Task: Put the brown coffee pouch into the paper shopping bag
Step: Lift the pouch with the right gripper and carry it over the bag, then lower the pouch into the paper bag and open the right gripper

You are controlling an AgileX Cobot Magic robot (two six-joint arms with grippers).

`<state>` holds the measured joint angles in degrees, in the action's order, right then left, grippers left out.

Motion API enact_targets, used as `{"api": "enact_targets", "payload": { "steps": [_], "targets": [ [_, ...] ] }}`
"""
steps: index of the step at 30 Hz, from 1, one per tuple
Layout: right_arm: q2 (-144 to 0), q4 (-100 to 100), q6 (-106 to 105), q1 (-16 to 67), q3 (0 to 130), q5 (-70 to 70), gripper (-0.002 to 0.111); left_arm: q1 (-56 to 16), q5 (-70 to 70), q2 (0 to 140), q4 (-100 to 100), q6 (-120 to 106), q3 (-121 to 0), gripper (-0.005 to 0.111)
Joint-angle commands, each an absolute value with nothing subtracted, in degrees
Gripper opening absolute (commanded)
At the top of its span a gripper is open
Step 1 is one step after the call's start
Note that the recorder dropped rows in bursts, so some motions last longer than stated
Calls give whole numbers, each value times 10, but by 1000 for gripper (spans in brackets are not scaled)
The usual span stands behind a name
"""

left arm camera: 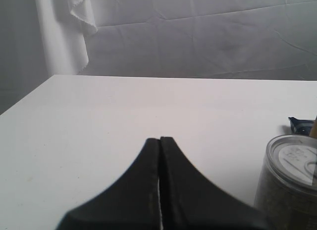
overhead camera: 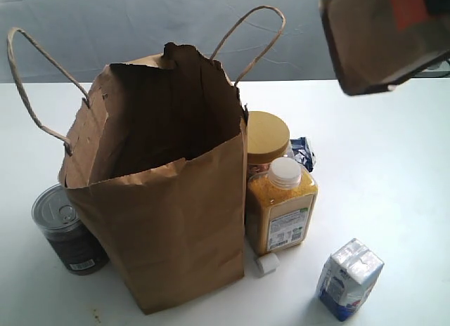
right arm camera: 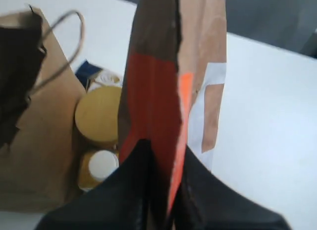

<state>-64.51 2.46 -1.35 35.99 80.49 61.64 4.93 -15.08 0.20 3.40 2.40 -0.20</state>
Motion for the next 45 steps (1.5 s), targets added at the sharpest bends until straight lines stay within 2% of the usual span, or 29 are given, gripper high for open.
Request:
{"api": "enact_targets", "payload": {
  "steps": [1, 13, 24, 33, 39, 45],
  "targets": [
    [-578, 58, -28, 360, 808, 556, 0, 51, -148, 0, 37, 26, 0, 0],
    [-516, 385, -285, 360, 808, 465, 0, 51, -148, 0, 37, 26, 0, 0],
    [-610, 579, -417, 360, 808, 471, 0, 51, -148, 0, 37, 26, 0, 0],
    [-697, 593, -437, 363, 808, 485, 0, 51, -148, 0, 37, 26, 0, 0],
    [-762, 589, -452, 420, 808, 454, 0, 51, -148, 0, 37, 26, 0, 0],
    [-813, 559, -452, 435, 808, 433, 0, 51, -148, 0, 37, 26, 0, 0]
  ]
}}
